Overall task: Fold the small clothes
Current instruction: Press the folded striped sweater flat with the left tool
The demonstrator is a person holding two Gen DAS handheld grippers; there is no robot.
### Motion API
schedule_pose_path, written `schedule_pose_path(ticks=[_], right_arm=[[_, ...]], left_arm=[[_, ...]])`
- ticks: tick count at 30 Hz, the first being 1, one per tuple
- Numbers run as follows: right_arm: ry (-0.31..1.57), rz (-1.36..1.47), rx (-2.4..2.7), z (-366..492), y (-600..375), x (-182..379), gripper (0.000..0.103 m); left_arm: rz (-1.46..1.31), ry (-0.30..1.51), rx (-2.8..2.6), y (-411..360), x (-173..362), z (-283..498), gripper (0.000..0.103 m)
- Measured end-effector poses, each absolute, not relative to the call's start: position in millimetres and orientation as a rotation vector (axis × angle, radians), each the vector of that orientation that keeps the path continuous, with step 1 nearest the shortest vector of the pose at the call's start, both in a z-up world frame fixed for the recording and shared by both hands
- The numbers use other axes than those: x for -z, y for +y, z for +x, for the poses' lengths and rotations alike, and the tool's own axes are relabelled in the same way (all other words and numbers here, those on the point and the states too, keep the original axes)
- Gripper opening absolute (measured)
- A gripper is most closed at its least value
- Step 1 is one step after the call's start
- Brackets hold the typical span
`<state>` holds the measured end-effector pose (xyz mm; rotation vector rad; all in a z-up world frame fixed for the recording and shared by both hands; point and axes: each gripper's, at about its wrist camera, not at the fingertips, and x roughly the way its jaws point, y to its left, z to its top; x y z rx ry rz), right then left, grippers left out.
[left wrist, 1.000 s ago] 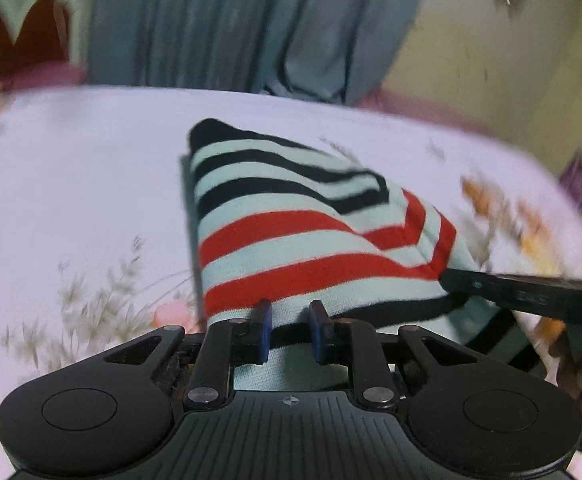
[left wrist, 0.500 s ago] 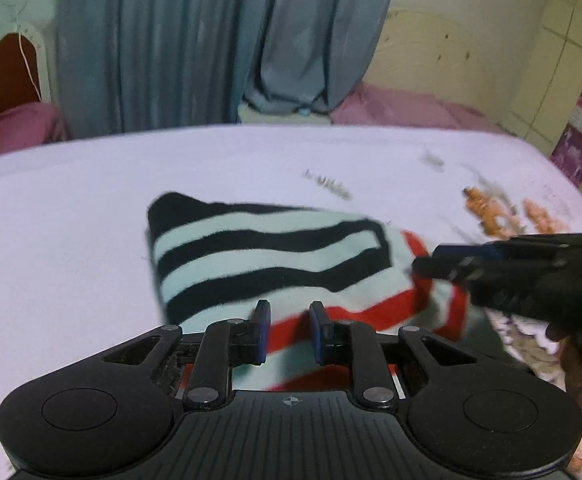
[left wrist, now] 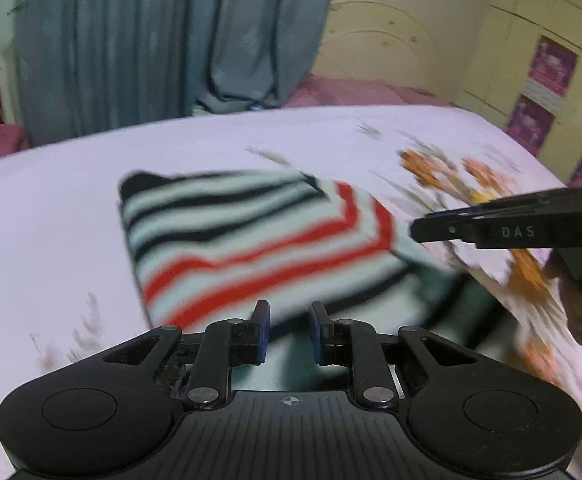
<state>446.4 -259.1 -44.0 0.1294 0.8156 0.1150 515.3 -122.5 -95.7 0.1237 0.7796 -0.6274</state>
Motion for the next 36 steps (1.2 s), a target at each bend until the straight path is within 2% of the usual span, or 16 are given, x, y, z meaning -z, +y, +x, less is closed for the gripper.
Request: schedule_pose_path(ticks=[2,4,6,16,18,25,36], right_arm=[[0.853,0.106,-0.145,436,-252,50,0.014],[0.903,0.038,-0.106,430,-249,67,0.016],[0.894,0.093,-0.094,427,-254,77,0.015],[0.819,0.134,-0.15,388,-248,37,0.011],[0.848,0.092,-0.158,383,-241,46,0.005],[0.91,0.138,-0.112,377,-240,84,0.005],[0.873,0.138,-0.123,371,-241,91,0.004]], left_arm=[[0.183,0.778,0.594,-123,102,506,0.019],[0.161,0.787,0.586,-120,107,503,0.019],[0.178,0.771,0.575,-121,108,501,0.019],[0.131,0.749,0.561,-103,89,459,0.019],[0.148,0.762,0.548,-104,95,452,0.019],[0.121,0.794,0.471,-96,121,445,0.019],[0.157,0.77,0.387,-110,128,437,0.019]])
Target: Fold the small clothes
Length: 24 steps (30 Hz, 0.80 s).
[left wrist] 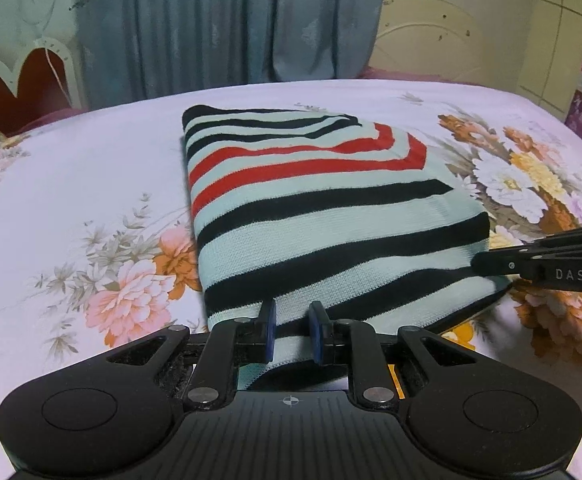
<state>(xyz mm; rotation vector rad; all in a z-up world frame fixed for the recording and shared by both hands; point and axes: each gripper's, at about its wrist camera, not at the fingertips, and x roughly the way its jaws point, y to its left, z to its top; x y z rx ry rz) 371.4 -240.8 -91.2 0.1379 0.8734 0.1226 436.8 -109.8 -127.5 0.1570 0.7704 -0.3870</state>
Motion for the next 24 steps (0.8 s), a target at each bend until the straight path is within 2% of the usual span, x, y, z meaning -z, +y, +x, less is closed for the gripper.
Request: schedule_pose_path(ticks=[14,16,17,18,19,20,21,23,24], right_arm=[[0.86,0.143,-0.125,368,-242,92,0.004],[0.865,0.149,-0.122,369,-242,91,0.007],[0.876,0.159,-0.128,370,-243,89,0.016],[0.887,0.182,-0.134,370,-246,83,0.042],[0.875,0.208,-0.121,368,-251,76,0.064],[0.829,0.227,-0.103,362,-257,69,0.088],[0.776,0.241,-0.111,357,-264,63,0.079],[0.804,0.297,-0.12,363,-280,59,0.064],[0.817,0.336,-0.122,368,-288,59,0.063]], left_arm=[[0.224,0.771,0.329,-125,127,432,0.019],[0.227,0.782,0.337,-125,122,431,0.019],[0.232,0.78,0.34,-126,117,431,0.028],[0.236,0.764,0.338,-124,112,428,0.072],[0.24,0.728,0.321,-122,106,424,0.095],[0.239,0.657,0.308,-117,100,419,0.102],[0.232,0.637,0.313,-113,96,419,0.102],[0.183,0.663,0.327,-103,93,429,0.102],[0.164,0.669,0.328,-99,92,435,0.102]])
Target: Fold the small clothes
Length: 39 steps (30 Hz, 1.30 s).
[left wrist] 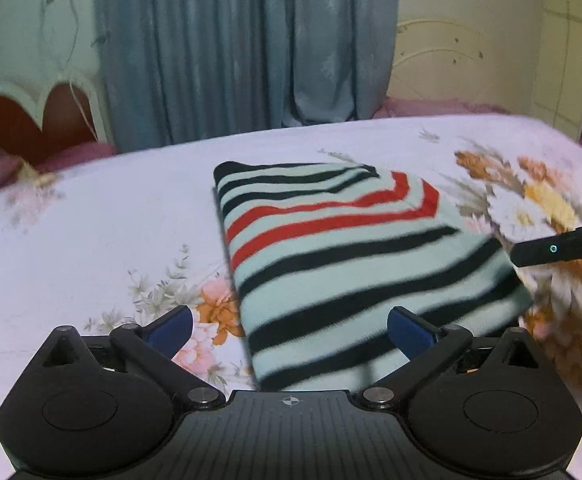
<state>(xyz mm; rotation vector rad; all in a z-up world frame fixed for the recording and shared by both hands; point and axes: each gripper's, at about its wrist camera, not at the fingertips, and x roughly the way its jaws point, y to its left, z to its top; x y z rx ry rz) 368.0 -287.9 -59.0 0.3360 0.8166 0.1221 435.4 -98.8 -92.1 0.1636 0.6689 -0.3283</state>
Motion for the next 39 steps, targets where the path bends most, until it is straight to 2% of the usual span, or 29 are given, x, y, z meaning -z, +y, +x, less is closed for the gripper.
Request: schedule_pose_path(ticks=[8,10,16,25,30,36,37,39], right_arm=[[0.929,0.666,-0.208,432,-336,98,0.065],[0.96,0.705,-0.238,443,-339,110,0.065],[0.97,0.742,-0.318,455,-342,125,0.065],[0.979,0.705,-0.427,488,-331,129,0.062],[0.964,0.676,-0.433,491,-329,128,0.047],[0.937,0.595,-0.391,491,-316,124,0.045],[0.938,0.588,-0.387,491,-315,123,0.044],[0.938,0.571,-0.384,491,-316,122,0.04]], left_arm=[[-0.073,0.827,0.383,-77,112,505,0.101],[-0.155,0.886,0.393,-73,126,518,0.095],[-0.279,0.93,0.417,-71,149,533,0.093],[-0.278,0.934,0.418,-89,152,552,0.093],[-0.276,0.932,0.416,-96,152,556,0.093],[-0.276,0.941,0.409,-107,152,560,0.093],[-0.273,0.94,0.408,-108,152,559,0.093],[-0.263,0.938,0.411,-109,151,559,0.083]])
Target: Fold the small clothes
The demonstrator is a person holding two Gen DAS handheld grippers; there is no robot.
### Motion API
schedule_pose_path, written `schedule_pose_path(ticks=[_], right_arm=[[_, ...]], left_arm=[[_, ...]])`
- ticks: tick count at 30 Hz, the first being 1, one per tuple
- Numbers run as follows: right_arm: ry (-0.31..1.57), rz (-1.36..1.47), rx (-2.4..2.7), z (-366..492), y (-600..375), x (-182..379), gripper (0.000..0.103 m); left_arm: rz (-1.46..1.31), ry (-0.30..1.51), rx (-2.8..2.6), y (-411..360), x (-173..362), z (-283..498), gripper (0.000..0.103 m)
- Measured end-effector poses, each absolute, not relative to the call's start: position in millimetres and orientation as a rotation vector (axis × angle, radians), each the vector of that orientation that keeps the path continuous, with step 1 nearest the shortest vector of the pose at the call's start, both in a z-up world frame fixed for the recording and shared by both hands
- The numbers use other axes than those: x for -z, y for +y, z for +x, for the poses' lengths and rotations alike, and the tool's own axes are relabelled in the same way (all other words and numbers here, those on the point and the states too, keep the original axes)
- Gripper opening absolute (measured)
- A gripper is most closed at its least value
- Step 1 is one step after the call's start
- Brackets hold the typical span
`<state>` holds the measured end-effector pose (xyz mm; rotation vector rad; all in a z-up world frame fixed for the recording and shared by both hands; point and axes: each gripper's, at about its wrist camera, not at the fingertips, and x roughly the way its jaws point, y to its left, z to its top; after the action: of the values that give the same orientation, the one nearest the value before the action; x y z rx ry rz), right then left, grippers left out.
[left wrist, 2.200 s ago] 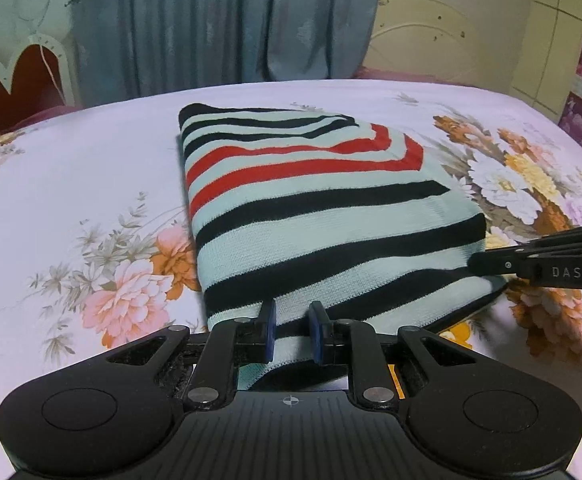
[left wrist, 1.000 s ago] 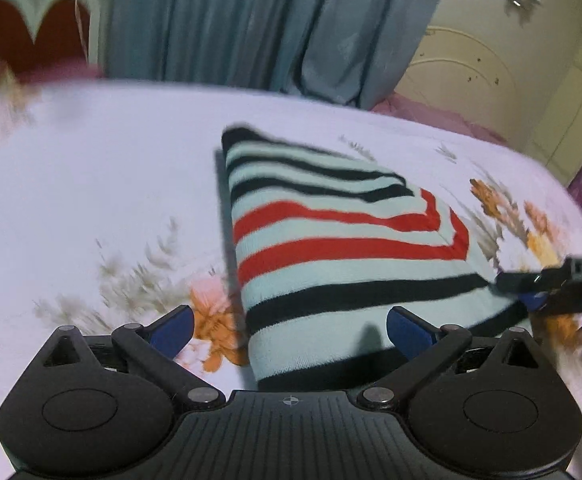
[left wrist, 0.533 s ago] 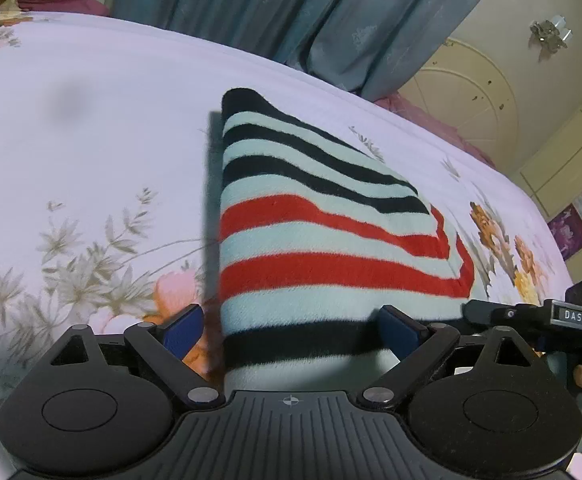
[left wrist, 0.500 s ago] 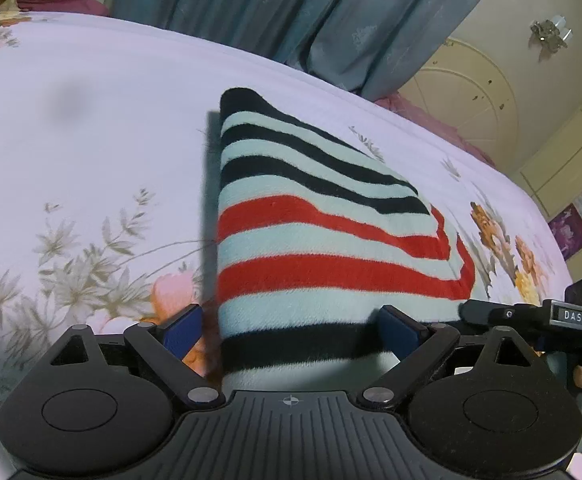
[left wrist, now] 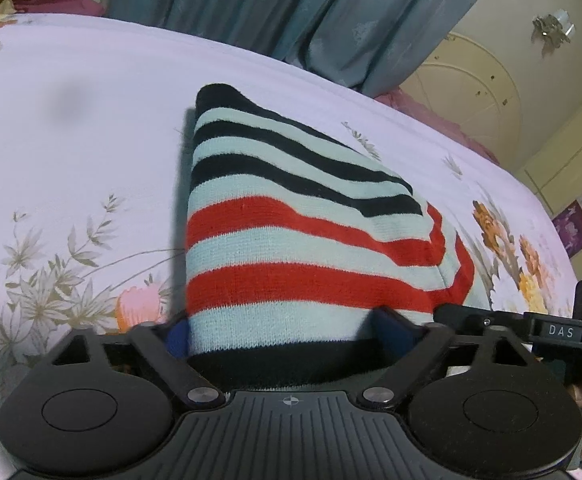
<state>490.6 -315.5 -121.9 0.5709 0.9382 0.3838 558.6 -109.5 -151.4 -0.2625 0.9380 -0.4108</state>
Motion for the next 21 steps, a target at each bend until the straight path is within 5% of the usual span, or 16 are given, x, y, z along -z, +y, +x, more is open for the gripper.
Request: schedule_pose_path(ticks=[6,21], right_arm=[[0.919,0.491,-0.346,486,-302,112,0.034],[0.802,0.221,-0.321,471,-210,27,0.031]], left_arm=[[-0.264,0.91,0.442,-104,145,555,0.056],[-0.308,0.785,0.579,-31,105,539,0.051]])
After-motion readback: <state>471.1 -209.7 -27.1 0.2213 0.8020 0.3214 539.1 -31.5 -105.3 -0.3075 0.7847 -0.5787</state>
